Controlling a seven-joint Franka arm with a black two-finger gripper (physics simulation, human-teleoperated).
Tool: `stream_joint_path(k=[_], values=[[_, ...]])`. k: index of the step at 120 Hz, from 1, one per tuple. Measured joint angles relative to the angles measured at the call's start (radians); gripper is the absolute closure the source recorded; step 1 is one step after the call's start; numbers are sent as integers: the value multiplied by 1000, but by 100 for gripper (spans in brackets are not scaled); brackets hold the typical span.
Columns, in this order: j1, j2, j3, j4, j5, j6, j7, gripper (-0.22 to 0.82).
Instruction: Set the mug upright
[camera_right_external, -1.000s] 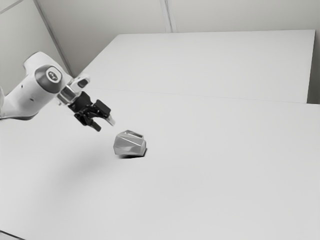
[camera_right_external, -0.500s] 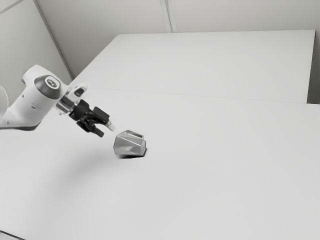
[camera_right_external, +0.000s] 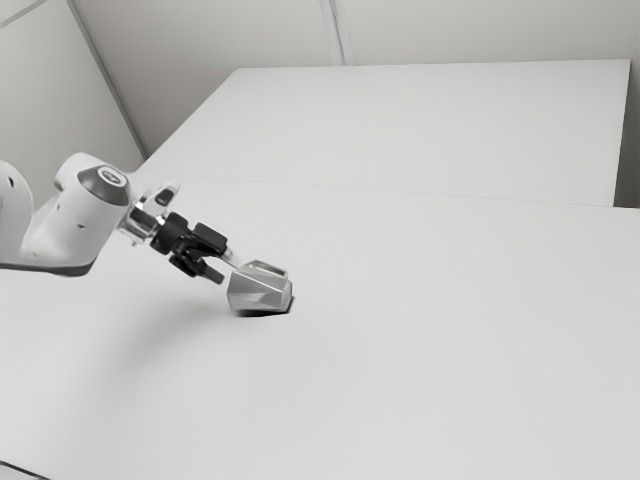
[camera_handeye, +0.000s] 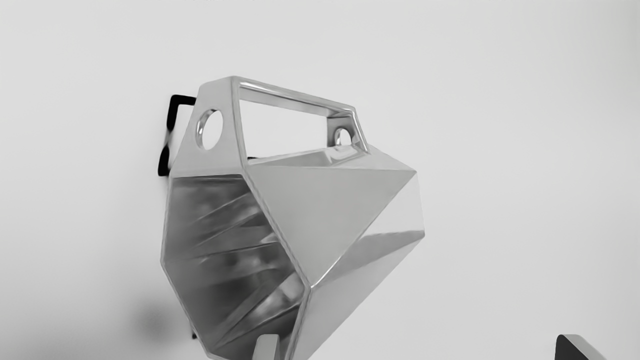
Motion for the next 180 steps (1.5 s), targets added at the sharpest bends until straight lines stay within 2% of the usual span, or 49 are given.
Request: stream_joint_path(k=[61,76,99,113,140,161,180], values=[[29,96,-2,5,-198,-69,113,1],[30,104,-2,5,-234,-91,144,16],[29,108,-2,5,-261,-113,182,53],[27,108,-3,5,-269,-118,200,65],[20,78,-14,4,-274,-121,228,75],[-7,-35,-30,4,-255,-124,238,77],[-87,-145,-29,59,-63,-115,185,78]])
